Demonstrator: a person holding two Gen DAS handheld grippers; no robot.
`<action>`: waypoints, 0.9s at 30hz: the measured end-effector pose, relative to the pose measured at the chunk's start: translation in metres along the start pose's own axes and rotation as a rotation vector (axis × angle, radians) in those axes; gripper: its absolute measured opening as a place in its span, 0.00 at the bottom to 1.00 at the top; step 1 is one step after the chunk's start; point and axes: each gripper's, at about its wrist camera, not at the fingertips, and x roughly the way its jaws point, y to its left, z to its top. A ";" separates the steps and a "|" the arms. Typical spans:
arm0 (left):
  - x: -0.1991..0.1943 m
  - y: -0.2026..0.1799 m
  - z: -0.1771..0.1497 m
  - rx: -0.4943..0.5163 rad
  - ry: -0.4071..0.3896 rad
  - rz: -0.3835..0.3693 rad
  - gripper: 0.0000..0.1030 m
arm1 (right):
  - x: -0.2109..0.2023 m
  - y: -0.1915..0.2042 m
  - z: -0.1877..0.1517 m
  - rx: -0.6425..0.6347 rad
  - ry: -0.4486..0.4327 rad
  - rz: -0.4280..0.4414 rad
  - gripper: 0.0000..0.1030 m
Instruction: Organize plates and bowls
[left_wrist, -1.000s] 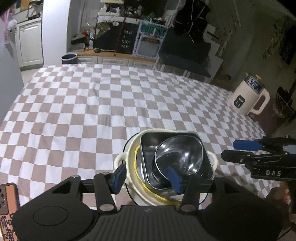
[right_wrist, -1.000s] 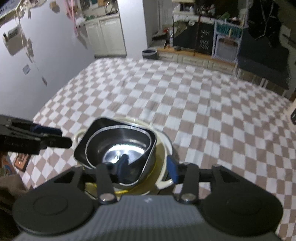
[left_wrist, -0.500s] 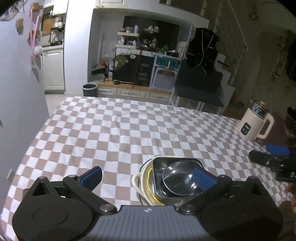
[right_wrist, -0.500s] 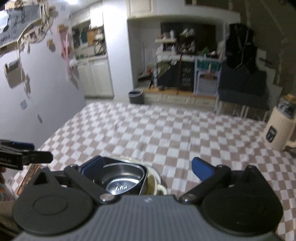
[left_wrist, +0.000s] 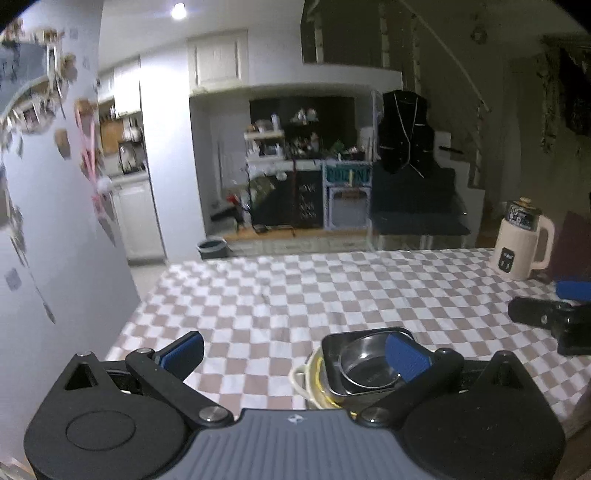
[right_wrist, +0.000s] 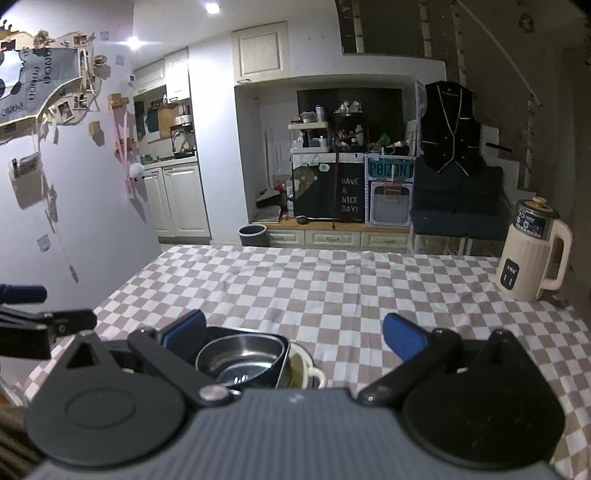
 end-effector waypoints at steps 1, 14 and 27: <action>-0.002 -0.002 -0.002 0.008 -0.007 0.000 1.00 | -0.002 0.001 -0.004 -0.005 0.004 -0.005 1.00; -0.006 -0.009 -0.045 0.025 0.070 -0.064 1.00 | -0.023 0.001 -0.043 -0.044 0.016 -0.077 1.00; -0.013 -0.004 -0.059 0.024 0.080 -0.060 1.00 | -0.029 0.006 -0.062 -0.057 0.055 -0.080 1.00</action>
